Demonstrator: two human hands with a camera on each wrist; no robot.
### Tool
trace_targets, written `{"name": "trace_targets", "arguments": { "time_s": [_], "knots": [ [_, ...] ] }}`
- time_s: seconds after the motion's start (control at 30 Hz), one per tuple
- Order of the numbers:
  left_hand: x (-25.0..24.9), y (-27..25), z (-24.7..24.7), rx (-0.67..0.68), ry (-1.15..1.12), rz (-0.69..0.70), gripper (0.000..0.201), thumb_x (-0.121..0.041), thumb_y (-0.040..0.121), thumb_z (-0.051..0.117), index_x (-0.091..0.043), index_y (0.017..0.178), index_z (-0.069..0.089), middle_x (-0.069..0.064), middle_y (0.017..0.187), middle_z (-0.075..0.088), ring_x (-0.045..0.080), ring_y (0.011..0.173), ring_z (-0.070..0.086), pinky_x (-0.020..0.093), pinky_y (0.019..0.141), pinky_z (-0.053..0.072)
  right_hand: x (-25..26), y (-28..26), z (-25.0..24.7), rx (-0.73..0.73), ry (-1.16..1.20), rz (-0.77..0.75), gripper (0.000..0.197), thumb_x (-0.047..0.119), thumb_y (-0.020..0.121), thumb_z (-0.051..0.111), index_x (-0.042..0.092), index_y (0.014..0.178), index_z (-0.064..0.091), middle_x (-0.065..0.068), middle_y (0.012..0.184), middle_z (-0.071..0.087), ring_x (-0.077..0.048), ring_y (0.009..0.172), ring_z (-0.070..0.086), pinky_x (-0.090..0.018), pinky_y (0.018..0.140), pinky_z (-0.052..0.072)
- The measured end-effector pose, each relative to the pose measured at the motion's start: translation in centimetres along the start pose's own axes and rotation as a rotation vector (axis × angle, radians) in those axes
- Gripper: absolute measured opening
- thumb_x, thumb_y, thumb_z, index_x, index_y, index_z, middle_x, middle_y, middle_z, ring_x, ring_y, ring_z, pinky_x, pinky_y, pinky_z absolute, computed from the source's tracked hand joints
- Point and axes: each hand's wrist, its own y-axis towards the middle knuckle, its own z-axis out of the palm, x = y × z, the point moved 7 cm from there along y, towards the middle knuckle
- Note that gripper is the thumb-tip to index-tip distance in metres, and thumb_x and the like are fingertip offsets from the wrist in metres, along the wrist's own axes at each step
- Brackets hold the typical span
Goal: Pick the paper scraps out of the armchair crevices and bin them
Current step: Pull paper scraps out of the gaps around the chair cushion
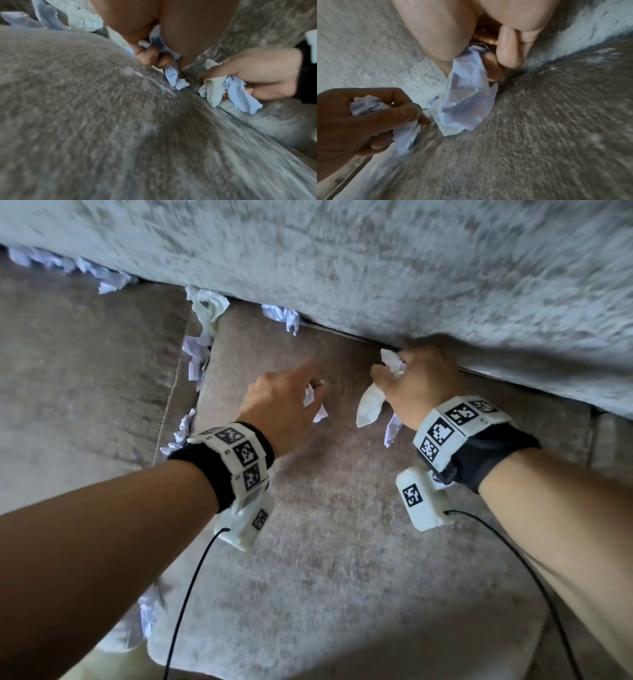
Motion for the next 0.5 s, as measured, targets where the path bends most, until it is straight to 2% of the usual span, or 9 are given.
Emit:
{"name": "trace_targets", "arguments": {
  "time_s": [0.1, 0.17, 0.23, 0.3, 0.37, 0.43, 0.5],
  "knots": [
    [0.6, 0.9, -0.6, -0.008, 0.017, -0.107, 0.015, -0.032, 0.098, 0.05, -0.018, 0.097, 0.054, 0.004, 0.08, 0.065, 0.028, 0.07, 0.06, 0.034, 0.061, 0.047, -0.3, -0.1, 0.0, -0.002, 0.004, 0.009, 0.042, 0.035, 0.086, 0.057, 0.016, 0.054, 0.038, 0.001, 0.053, 0.04, -0.024, 0.063, 0.045, -0.029, 0.045, 0.024],
    [1.0, 1.7, -1.4, -0.051, 0.028, -0.148, 0.015, -0.032, 0.097, 0.049, -0.018, 0.1, 0.053, 0.004, 0.077, 0.062, 0.029, 0.069, 0.059, 0.032, 0.058, 0.043, -0.6, -0.2, 0.2, -0.012, 0.013, 0.015, 0.044, 0.034, 0.085, 0.057, 0.016, 0.052, 0.034, 0.003, 0.05, 0.036, -0.024, 0.06, 0.043, -0.031, 0.047, 0.022],
    [1.2, 2.7, -2.3, -0.104, 0.058, -0.166, 0.017, -0.029, 0.097, 0.048, -0.018, 0.109, 0.051, 0.005, 0.077, 0.062, 0.028, 0.065, 0.056, 0.029, 0.053, 0.036, -1.0, -0.2, 0.5, -0.009, 0.027, 0.023, 0.045, 0.035, 0.085, 0.058, 0.015, 0.052, 0.034, 0.003, 0.05, 0.038, -0.025, 0.06, 0.045, -0.029, 0.052, 0.024],
    [1.4, 3.7, -2.8, -0.115, 0.087, -0.155, 0.027, -0.028, 0.096, 0.047, -0.02, 0.122, 0.044, 0.005, 0.081, 0.065, 0.029, 0.067, 0.058, 0.032, 0.059, 0.041, -1.2, -0.4, 0.9, 0.003, 0.035, 0.028, 0.046, 0.036, 0.085, 0.058, 0.014, 0.053, 0.033, 0.003, 0.051, 0.039, -0.025, 0.059, 0.044, -0.027, 0.056, 0.025],
    [1.7, 4.5, -2.6, -0.07, 0.142, -0.144, 0.038, -0.028, 0.092, 0.047, -0.023, 0.129, 0.039, 0.008, 0.083, 0.064, 0.033, 0.072, 0.057, 0.04, 0.066, 0.048, -1.2, -0.6, 1.0, 0.014, 0.039, 0.032, 0.046, 0.036, 0.086, 0.058, 0.014, 0.054, 0.033, 0.003, 0.051, 0.039, -0.024, 0.059, 0.044, -0.026, 0.056, 0.025],
    [2.1, 5.3, -2.3, -0.028, 0.211, -0.127, 0.037, -0.034, 0.087, 0.044, -0.026, 0.123, 0.041, 0.011, 0.082, 0.063, 0.035, 0.073, 0.057, 0.045, 0.07, 0.05, -1.3, -0.8, 1.1, 0.021, 0.051, 0.041, 0.046, 0.037, 0.086, 0.058, 0.014, 0.055, 0.034, 0.004, 0.052, 0.041, -0.024, 0.06, 0.047, -0.026, 0.056, 0.027],
    [2.4, 6.0, -2.1, 0.0, 0.253, -0.126, 0.032, -0.034, 0.085, 0.045, -0.025, 0.116, 0.043, 0.014, 0.081, 0.063, 0.035, 0.07, 0.056, 0.045, 0.068, 0.049, -1.4, -0.8, 1.2, 0.027, 0.067, 0.059, 0.044, 0.039, 0.086, 0.058, 0.014, 0.057, 0.038, 0.005, 0.056, 0.044, -0.023, 0.064, 0.05, -0.025, 0.056, 0.03]
  ]
}}
